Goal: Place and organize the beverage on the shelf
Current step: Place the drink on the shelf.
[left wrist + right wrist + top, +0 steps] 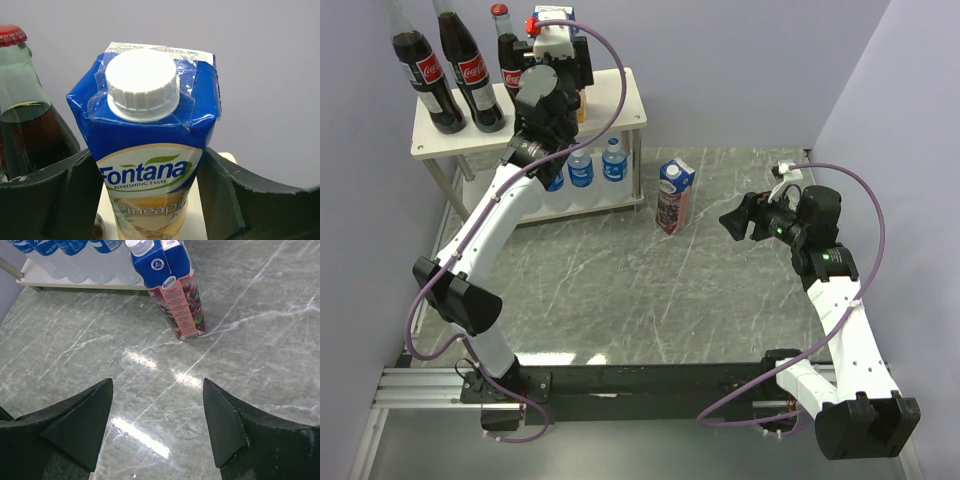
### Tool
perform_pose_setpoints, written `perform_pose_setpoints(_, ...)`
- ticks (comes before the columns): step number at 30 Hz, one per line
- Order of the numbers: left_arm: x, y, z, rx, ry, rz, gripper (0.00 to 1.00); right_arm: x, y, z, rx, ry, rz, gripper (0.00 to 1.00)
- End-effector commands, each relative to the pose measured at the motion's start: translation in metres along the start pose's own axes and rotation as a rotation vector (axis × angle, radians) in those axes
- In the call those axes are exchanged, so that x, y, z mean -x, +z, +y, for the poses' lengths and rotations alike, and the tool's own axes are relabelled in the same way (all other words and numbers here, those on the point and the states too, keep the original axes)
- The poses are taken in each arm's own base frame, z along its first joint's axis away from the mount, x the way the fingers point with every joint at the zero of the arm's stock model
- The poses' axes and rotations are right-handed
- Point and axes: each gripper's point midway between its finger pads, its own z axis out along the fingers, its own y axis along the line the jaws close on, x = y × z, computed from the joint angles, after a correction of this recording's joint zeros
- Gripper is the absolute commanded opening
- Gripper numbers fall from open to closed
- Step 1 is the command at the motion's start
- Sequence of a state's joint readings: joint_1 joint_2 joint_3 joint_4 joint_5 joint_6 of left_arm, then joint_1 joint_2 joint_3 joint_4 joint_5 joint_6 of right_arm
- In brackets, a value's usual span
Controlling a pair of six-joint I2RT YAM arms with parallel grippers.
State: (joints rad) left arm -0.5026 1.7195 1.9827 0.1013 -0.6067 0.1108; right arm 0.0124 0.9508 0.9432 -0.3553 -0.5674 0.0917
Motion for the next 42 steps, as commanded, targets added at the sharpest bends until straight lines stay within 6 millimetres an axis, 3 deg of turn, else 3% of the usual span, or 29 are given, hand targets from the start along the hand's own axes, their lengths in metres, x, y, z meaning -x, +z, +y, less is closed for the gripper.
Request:
perform_pose_setpoints(1,0.08,-0.011,0.016,0.011,-0.144,-0.199,0.73,0.012,0.0,0.001,0.009,-0.025,-0.043,0.79)
perform_pose_setpoints(28,0.073,-0.008,0.015,0.014,-0.134,-0.188,0.81,0.013,-0.003,-0.006,-0.008,-0.014,-0.05,0.79)
perform_pose_setpoints(42,0.062,0.004,0.01,0.006,-0.123,-0.17,0.74,0.014,-0.004,-0.008,-0.011,-0.017,-0.054,0.79)
